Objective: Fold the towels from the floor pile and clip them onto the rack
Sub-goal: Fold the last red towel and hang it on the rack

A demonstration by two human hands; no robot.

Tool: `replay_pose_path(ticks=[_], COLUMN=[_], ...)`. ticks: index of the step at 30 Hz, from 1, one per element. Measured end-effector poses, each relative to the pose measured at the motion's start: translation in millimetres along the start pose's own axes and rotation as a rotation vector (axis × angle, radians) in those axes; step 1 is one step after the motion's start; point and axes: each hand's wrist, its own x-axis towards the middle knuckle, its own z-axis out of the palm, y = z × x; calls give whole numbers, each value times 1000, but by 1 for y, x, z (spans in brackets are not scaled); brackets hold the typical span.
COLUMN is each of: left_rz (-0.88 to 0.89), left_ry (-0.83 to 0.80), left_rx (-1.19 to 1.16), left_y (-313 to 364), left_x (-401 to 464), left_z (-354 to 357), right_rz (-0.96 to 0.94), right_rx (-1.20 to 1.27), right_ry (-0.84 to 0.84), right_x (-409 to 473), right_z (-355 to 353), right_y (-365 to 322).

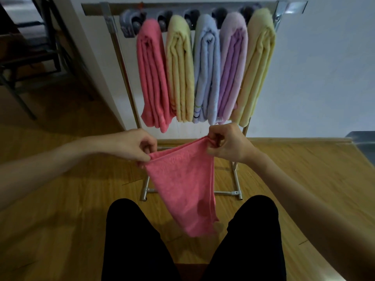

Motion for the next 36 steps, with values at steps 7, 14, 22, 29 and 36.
replay_pose_path(ticks=[7,14,22,29,36], left_rz=[39,90,348,314,611], left_ry=[193,283,84,-98,-4], left_rx=[176,313,224,430,708], left_y=[5,4,8,10,-2], left_x=[0,0,-11,-10,-10], left_z=[4,24,30,20,27], right_rz=[77,93,99,54,28], right_rx=[73,181,53,27,42], right_ry=[-32,50,79,52,19], right_x=[-9,-13,-5,2,-2], right_z=[-3,3,18,21,26], right_y=[4,8,8,-2,-7])
